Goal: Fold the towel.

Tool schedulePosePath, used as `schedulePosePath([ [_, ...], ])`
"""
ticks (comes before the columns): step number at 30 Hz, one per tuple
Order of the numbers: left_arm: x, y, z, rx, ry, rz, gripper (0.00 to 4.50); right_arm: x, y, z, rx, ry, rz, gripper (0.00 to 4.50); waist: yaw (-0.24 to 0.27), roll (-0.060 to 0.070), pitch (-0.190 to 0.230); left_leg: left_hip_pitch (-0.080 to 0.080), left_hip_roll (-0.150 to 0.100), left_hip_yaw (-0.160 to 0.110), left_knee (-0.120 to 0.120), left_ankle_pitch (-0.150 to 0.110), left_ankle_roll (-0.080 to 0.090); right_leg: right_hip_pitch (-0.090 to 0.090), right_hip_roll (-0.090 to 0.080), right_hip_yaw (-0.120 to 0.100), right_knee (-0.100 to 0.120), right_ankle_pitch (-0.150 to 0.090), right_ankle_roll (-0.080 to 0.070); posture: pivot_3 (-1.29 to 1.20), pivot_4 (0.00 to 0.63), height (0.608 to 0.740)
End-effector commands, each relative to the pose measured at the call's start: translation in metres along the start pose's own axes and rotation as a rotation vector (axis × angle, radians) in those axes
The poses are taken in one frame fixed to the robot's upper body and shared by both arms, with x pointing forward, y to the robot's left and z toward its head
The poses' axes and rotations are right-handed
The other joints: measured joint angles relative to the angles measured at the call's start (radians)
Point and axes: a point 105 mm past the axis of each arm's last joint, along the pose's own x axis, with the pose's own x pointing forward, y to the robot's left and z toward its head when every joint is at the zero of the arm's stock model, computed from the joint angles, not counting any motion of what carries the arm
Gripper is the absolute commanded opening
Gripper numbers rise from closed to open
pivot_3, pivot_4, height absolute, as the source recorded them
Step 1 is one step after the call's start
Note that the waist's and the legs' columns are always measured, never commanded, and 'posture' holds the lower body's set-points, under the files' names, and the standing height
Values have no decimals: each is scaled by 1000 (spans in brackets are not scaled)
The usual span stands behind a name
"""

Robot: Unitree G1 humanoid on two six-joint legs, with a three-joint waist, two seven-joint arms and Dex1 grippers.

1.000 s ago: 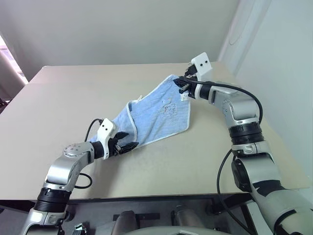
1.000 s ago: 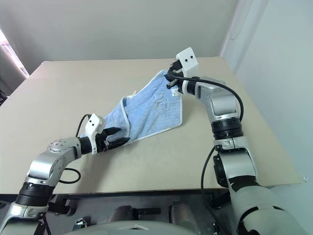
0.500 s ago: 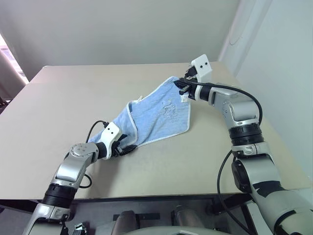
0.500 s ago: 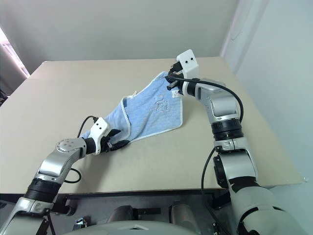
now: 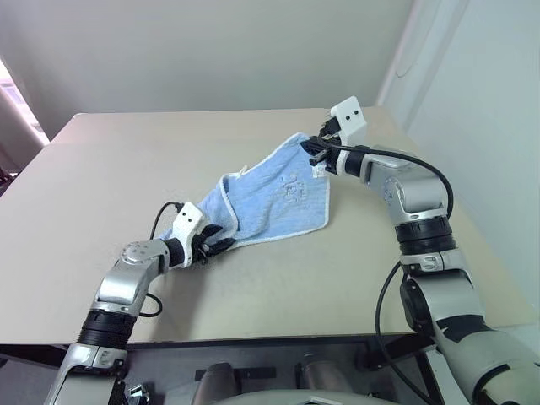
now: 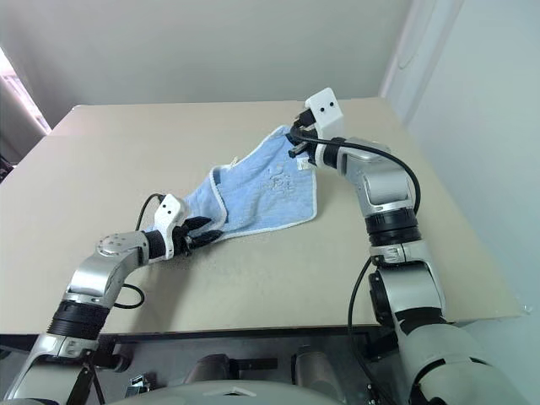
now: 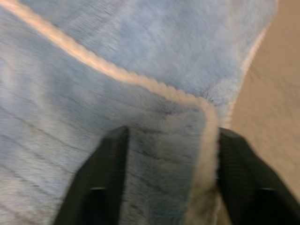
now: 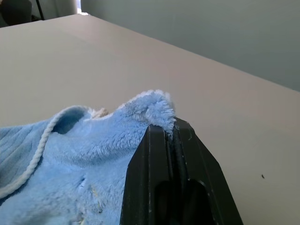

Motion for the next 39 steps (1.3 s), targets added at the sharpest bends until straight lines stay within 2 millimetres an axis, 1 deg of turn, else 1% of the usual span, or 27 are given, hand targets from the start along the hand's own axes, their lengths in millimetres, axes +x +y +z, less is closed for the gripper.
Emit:
schedulePosePath([
  [1,-6,7,17,19,-47,17,1237,-4,2,21,-37,-68,3,0,0,0,0,0,0,0,0,0,0,0,0,0,0,0,0,0,0,740],
  [2,-6,7,17,21,-40,16,963,-4,2,20,-37,-68,4,0,0,0,0,0,0,0,0,0,0,0,0,0,0,0,0,0,0,740],
  [8,-11,-4,15,0,-26,-55,963,-3,5,16,-45,-52,15,0,0,0,0,0,0,0,0,0,0,0,0,0,0,0,0,0,0,740],
  [14,-13,2,21,-50,-48,-36,963,-3,8,14,-49,-45,33,0,0,0,0,0,0,0,0,0,0,0,0,0,0,0,0,0,0,740],
  [19,-11,1,16,-88,-4,-46,963,-4,11,13,-52,-46,45,0,0,0,0,0,0,0,0,0,0,0,0,0,0,0,0,0,0,740],
  [22,-10,1,17,-118,-2,-48,963,-6,15,14,-62,-52,64,0,0,0,0,0,0,0,0,0,0,0,0,0,0,0,0,0,0,740],
  [25,-12,1,22,-155,-20,-56,963,-6,14,14,-64,-54,56,0,0,0,0,0,0,0,0,0,0,0,0,0,0,0,0,0,0,740],
  [30,-16,1,37,-216,-71,-86,963,-6,15,15,-71,-55,63,0,0,0,0,0,0,0,0,0,0,0,0,0,0,0,0,0,0,740],
  [32,-16,3,37,-221,-68,-76,963,-6,16,15,-78,-54,72,0,0,0,0,0,0,0,0,0,0,0,0,0,0,0,0,0,0,740],
  [33,-15,2,33,-200,-46,-71,963,-6,17,15,-77,-56,74,0,0,0,0,0,0,0,0,0,0,0,0,0,0,0,0,0,0,740],
  [34,-15,0,29,-189,-27,-76,1342,-6,17,16,-77,-58,76,0,-1,0,0,0,0,0,0,0,0,0,0,0,0,0,0,0,0,740],
  [35,-15,-1,26,-181,-15,-80,1526,-6,17,16,-76,-60,77,0,-1,0,0,0,0,0,0,0,0,0,0,0,0,0,0,0,0,740],
  [38,-11,1,19,-156,18,-51,2548,-7,18,16,-78,-60,82,0,1,0,0,0,0,0,0,0,0,0,0,0,0,0,0,0,0,740],
  [39,-10,2,17,-151,25,-41,2548,-7,18,16,-77,-60,82,0,1,0,0,0,0,0,0,0,0,0,0,0,0,0,0,0,0,740],
])
